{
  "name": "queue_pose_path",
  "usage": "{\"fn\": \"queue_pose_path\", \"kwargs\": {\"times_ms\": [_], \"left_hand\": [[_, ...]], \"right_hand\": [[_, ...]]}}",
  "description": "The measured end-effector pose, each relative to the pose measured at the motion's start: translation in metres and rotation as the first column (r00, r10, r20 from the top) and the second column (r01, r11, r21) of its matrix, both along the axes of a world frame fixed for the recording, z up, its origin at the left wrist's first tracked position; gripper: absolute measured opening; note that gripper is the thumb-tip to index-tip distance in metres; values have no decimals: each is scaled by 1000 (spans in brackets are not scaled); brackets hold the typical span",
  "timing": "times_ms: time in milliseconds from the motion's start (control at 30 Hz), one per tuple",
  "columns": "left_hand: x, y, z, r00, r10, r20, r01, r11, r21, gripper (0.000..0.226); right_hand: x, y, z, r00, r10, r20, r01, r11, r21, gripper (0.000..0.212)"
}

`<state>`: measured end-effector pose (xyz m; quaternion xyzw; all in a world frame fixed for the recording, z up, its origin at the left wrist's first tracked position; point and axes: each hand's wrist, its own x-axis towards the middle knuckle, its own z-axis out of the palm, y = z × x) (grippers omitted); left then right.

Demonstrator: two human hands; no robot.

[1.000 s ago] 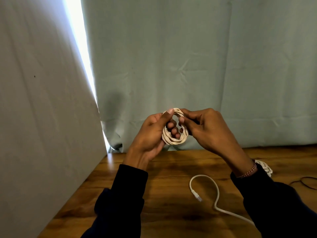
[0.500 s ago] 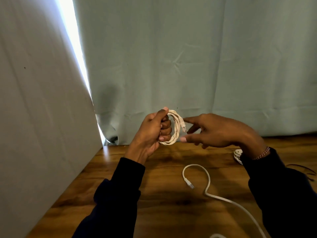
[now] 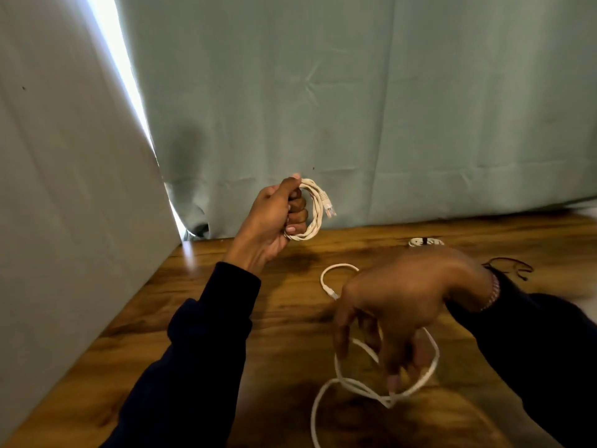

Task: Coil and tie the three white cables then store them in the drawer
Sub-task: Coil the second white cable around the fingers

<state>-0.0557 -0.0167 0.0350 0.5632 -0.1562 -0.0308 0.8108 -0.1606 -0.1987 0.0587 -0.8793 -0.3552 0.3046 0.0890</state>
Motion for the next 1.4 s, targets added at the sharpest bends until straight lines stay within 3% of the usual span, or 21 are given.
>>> {"fn": "queue_pose_path", "kwargs": {"times_ms": [67, 133, 267, 333, 433, 567, 767, 900, 1200, 1400], "left_hand": [[-5, -3, 0, 1000, -8, 0, 8, 1000, -7, 40], [-8, -6, -1, 1000, -15, 2, 15, 1000, -10, 40], [-13, -7, -2, 1000, -8, 14, 9, 1000, -20, 42], [-15, -7, -2, 1000, 7, 14, -7, 1000, -25, 43], [-18, -5, 0, 999, 45, 19, -44, 998, -36, 43], [-16, 1, 5, 994, 106, 14, -105, 992, -77, 41], [-8, 10, 9, 990, 137, 16, -135, 985, -110, 40], [1, 14, 12, 987, 157, 23, -154, 984, -90, 39], [19, 17, 14, 980, 198, 26, -196, 979, -56, 39], [24, 7, 19, 980, 198, 1, -197, 978, -66, 38]], "right_hand": [[-1, 4, -11, 993, 47, 110, -42, 998, -46, 20], [2, 6, -16, 991, 63, 120, -58, 997, -48, 18], [12, 7, -11, 987, -102, 120, 77, 978, 196, 13], [20, 9, -17, 956, -167, 243, 98, 957, 275, 12], [41, 10, -24, 859, -270, 435, 98, 920, 378, 12], [74, 6, -35, 758, -410, 508, 60, 819, 570, 12], [136, 2, -43, 482, -541, 690, -90, 752, 653, 15], [172, 0, -46, 404, -606, 686, -129, 704, 698, 19], [202, 17, -78, 465, -641, 610, -118, 638, 761, 20], [213, 27, -98, 384, -814, 435, -47, 454, 890, 22]]}}
